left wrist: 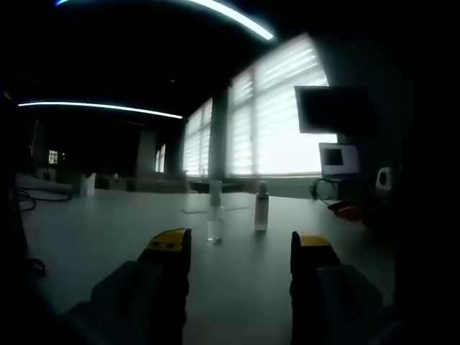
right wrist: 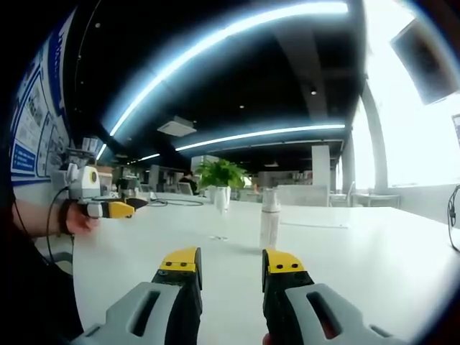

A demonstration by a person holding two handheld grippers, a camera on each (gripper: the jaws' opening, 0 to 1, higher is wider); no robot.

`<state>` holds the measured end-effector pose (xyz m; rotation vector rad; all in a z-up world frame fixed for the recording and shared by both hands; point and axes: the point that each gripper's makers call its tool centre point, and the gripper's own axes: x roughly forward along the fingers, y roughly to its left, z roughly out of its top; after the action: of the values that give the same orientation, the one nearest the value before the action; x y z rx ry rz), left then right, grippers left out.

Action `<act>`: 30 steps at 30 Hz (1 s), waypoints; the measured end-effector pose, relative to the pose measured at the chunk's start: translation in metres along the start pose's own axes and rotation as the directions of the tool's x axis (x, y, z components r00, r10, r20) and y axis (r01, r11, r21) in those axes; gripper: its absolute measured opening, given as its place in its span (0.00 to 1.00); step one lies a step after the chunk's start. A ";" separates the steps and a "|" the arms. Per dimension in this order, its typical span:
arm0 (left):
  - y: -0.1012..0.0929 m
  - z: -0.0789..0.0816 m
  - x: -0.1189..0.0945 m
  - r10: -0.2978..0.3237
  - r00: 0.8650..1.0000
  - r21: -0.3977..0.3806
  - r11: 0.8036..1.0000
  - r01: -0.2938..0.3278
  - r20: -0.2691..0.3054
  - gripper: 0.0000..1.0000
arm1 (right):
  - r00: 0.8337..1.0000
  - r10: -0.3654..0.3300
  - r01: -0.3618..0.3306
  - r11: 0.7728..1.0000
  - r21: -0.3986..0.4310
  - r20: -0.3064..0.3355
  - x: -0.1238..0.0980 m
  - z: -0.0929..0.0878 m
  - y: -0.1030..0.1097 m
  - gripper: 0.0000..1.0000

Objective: Clamp pump bottle remove cover press pump head put on cover

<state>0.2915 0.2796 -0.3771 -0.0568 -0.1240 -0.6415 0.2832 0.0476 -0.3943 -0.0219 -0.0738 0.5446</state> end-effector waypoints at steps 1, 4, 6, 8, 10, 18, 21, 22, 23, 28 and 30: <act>0.000 0.000 0.000 0.000 1.000 0.000 1.000 0.000 0.000 0.46 | 1.000 0.000 0.000 1.000 0.000 0.000 0.000 0.000 0.000 0.28; 0.001 0.000 0.000 0.000 1.000 0.000 1.000 0.000 -0.001 0.46 | 1.000 0.000 0.000 1.000 0.001 0.000 0.000 0.000 0.000 0.28; 0.002 0.000 0.000 0.000 1.000 0.000 1.000 0.000 0.000 0.46 | 1.000 -0.001 0.001 1.000 0.000 0.000 0.000 0.000 0.000 0.28; 0.002 -0.001 0.000 -0.001 1.000 -0.001 1.000 0.001 0.000 0.46 | 1.000 -0.001 0.001 1.000 -0.001 -0.001 0.000 0.000 0.000 0.28; 0.001 0.000 0.000 -0.001 1.000 0.000 1.000 0.001 0.000 0.46 | 1.000 -0.001 0.001 1.000 -0.001 -0.001 0.000 0.000 0.000 0.28; 0.003 0.000 0.000 0.001 1.000 -0.001 1.000 -0.001 0.001 0.46 | 1.000 -0.002 0.002 1.000 -0.002 -0.001 -0.001 0.000 0.000 0.28; 0.003 0.000 0.000 0.003 1.000 -0.002 1.000 -0.003 0.002 0.46 | 1.000 -0.002 0.002 1.000 -0.003 0.000 -0.001 0.000 0.000 0.28; 0.003 0.000 0.000 0.003 1.000 -0.002 1.000 -0.003 0.002 0.46 | 1.000 -0.002 0.002 1.000 -0.004 -0.001 -0.001 0.000 0.000 0.28; 0.000 0.000 0.000 0.003 1.000 -0.001 1.000 -0.003 0.001 0.46 | 1.000 -0.002 0.002 1.000 -0.004 -0.001 -0.001 0.000 0.000 0.28; -0.002 0.000 0.000 0.004 1.000 -0.002 1.000 -0.004 -0.001 0.46 | 1.000 -0.001 0.001 1.000 -0.003 -0.001 0.000 0.000 0.001 0.28; -0.002 0.000 0.000 0.004 1.000 -0.002 1.000 -0.004 -0.002 0.46 | 1.000 -0.001 0.001 1.000 -0.003 -0.001 0.000 0.000 0.001 0.28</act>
<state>0.2902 0.2780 -0.3769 -0.0584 -0.1217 -0.6378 0.2827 0.0481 -0.3945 -0.0246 -0.0734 0.5440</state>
